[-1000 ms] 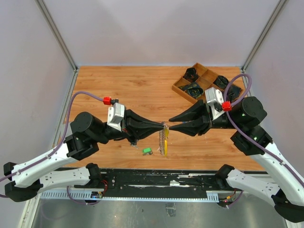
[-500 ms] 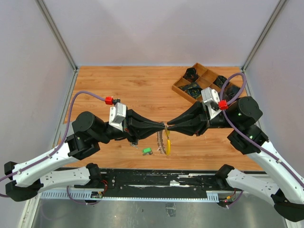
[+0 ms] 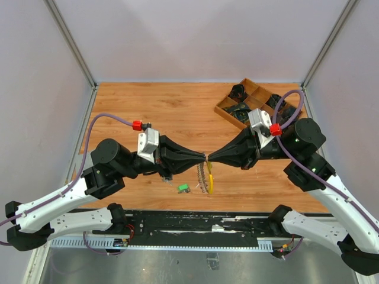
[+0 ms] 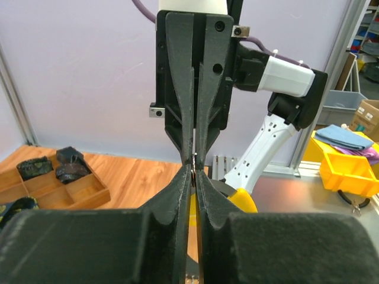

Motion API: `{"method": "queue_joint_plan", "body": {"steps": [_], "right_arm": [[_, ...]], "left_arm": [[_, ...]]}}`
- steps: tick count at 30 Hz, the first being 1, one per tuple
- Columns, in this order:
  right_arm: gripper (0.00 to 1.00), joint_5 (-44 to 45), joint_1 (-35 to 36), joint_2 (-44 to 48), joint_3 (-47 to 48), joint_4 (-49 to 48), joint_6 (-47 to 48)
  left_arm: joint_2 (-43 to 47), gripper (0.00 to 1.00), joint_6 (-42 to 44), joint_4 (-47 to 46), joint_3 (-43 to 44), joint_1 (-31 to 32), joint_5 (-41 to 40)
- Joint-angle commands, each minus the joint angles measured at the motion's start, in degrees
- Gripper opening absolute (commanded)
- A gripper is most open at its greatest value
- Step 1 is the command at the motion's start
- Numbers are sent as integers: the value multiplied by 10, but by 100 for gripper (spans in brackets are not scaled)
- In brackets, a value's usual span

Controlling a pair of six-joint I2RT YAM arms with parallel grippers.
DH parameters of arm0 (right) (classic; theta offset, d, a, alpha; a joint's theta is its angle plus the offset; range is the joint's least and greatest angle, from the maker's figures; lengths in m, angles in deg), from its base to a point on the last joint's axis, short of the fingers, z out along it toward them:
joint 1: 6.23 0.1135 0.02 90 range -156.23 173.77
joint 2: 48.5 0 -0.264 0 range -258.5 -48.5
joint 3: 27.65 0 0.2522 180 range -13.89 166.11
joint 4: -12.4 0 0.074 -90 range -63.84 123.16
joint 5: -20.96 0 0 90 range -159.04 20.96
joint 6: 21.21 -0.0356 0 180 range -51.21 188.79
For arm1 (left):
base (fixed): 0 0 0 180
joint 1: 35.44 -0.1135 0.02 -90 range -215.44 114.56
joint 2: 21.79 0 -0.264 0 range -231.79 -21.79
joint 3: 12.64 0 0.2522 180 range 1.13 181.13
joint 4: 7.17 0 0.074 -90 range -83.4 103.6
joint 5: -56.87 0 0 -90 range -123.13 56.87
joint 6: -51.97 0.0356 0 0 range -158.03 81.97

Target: Put the keys on the keyring

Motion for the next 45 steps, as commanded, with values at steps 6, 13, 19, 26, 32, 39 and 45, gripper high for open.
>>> {"method": "queue_joint_plan", "body": {"steps": [6,13,19,26,32,39,45], "right_arm": [[1,61,0,-18,137,344,177],[1,163,43,-83,257,567,255],[0,359,171,-172,361,724,271],[0,442,208,-207,391,760,259],[1,451,208,-216,411,757,254],[1,424,208,-223,423,741,252],[1,391,208,-216,420,717,250]], "left_arm": [[7,28,42,85,41,3,-58],[-14,31,63,132,58,3,-81],[-31,37,64,146,53,4,-70],[-21,42,61,151,36,3,-64],[-18,49,59,145,28,3,-62],[-41,44,62,133,37,3,-22],[-60,37,72,144,49,4,3]]}}
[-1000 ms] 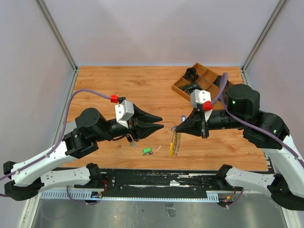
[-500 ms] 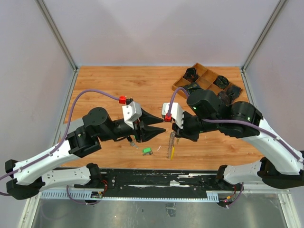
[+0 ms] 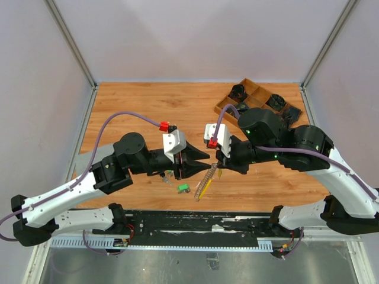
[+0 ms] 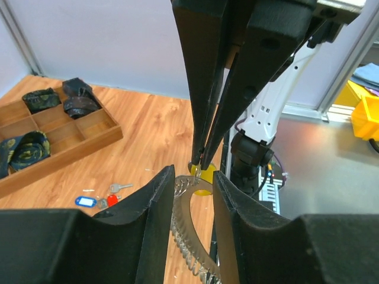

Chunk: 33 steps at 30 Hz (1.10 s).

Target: Put the keys on the keyring

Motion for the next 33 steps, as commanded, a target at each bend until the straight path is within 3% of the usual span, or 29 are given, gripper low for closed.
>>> {"method": "queue_joint_plan", "body": {"steps": [1,6,16,29,33], "right_arm": [[1,-32,8,8,13,-29,-2],[1,-48,8,10,11,-43,-3],[0,-57,8,10,13,-52,-4],[1,-48,8,20,6,-70,-8],[1,-48,8,22,2,-72,-10]], "left_arm": [[-11,37,11,-5,18,3,32],[-21,34,16,3,25,3,39],[-19,13,20,7,23,3,40],[-16,13,19,6,17,3,38],[-16,6,18,3,18,3,39]]}}
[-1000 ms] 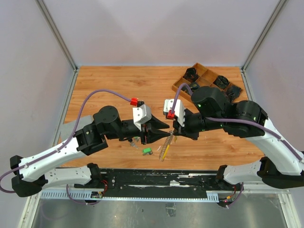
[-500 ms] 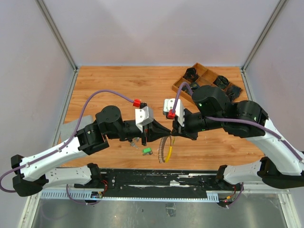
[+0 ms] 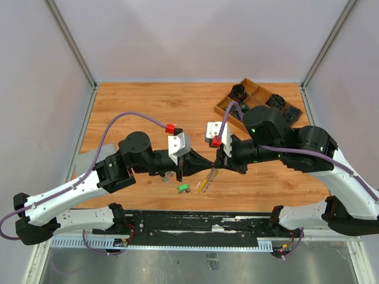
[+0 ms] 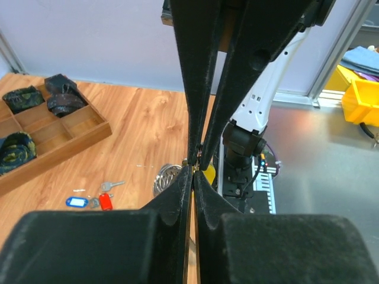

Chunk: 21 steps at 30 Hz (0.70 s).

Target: Put the keys on the keyring

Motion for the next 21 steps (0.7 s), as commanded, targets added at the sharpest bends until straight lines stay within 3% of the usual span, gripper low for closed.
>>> {"method": "queue_joint_plan", "body": {"steps": [1,5,7,12,21], "right_arm": [[1,-2,8,13,0,-34,-10],[6,8,8,25,-14,-53,-12],[19,17,8,41,-30,-71,-12],[38,51,8,107,-98,-159,-14],[46,61,8,225,-252,-364,-55]], "left_arm": [[5,2,5,-9,14,3,4],[9,1,2,-14,11,3,-1],[17,1,-1,-24,7,3,-6],[49,1,-25,-69,-18,3,-25],[78,0,-76,-159,-50,3,-10]]}}
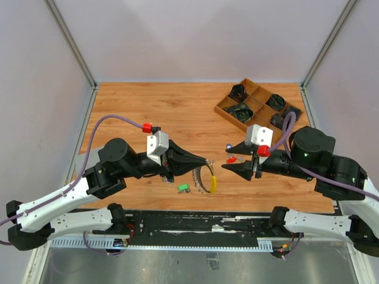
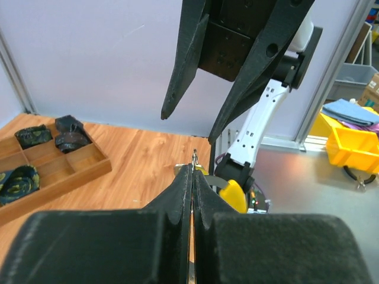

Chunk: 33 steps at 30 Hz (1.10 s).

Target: Put the keys on the keyring

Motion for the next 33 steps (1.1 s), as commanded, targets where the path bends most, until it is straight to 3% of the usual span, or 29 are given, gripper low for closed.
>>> {"method": "queue_joint_plan", "body": {"steps": [1,6,10,27,33], "right_arm": [[46,8,8,47,-71,-159,-45],[47,1,7,80,-140,-288,-106],[46,-24,7,83,-161,-331,-130],[34,-58,7,76,-169,-320,-139],[21,-68,7,76,-168,-304,-136]], "left_arm": [[15,0,-29,-83,-12,4,8],[8,0,-33,-92,-5,3,28],[5,1,-35,-97,-4,3,34],[10,1,-36,-103,-6,3,33],[11,1,-35,-100,-5,4,32]]}}
